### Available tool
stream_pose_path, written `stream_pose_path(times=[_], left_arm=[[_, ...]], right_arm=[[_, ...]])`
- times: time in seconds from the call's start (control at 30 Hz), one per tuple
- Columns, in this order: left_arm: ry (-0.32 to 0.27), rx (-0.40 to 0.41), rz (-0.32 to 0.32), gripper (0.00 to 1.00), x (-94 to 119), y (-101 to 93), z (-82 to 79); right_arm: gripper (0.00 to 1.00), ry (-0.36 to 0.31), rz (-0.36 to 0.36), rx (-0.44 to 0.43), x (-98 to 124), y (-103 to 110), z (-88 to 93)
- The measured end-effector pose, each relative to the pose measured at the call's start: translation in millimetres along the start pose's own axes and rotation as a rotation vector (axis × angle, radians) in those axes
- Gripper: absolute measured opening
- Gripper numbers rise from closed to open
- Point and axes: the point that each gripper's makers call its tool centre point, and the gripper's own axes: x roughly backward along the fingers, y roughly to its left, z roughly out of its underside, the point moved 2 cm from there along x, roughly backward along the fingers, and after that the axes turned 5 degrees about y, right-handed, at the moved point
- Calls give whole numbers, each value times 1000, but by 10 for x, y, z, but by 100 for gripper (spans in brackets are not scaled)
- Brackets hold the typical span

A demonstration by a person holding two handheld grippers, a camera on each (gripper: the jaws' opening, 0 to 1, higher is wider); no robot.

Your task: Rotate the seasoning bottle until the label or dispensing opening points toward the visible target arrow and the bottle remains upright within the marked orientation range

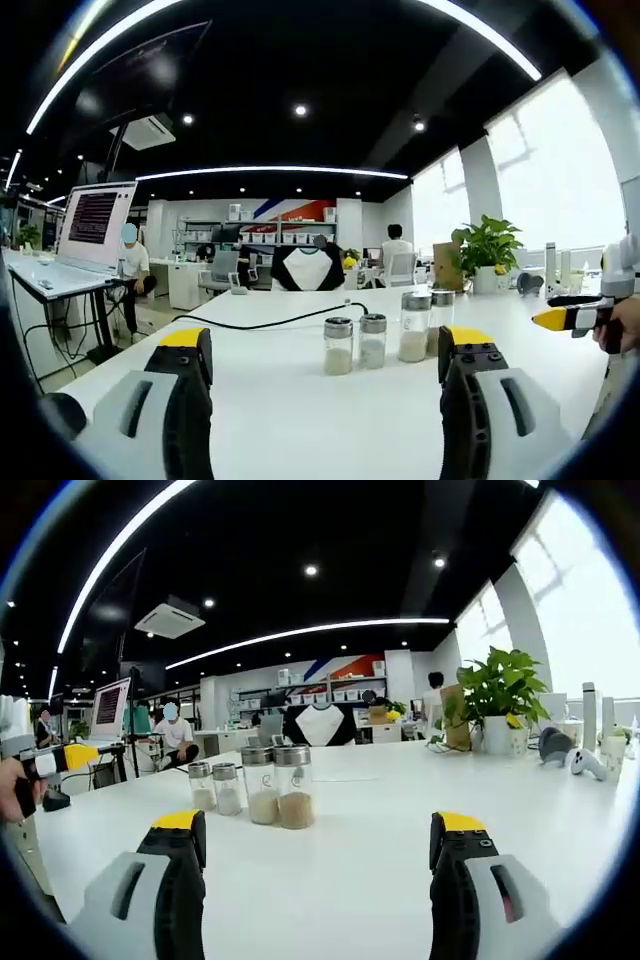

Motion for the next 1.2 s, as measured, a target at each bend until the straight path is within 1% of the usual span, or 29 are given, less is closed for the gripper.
stream_pose_path(times=[0.3,0.67,0.73,0.87,1.07,1.2], left_arm=[[-10,1,-2,99,7,9,-37],[-4,4,8,99,6,7,-11],[5,4,14,99,4,1,0],[4,1,12,100,4,4,-2],[11,3,13,100,8,7,25],[13,0,17,100,13,-1,37]], right_arm=[[95,1,10,6,9,-34,-4],[95,12,14,7,3,-27,27],[95,12,15,9,5,-20,22],[94,10,13,7,3,-9,4],[93,11,-2,8,-15,81,-44],[91,8,-21,14,-63,189,-105]])
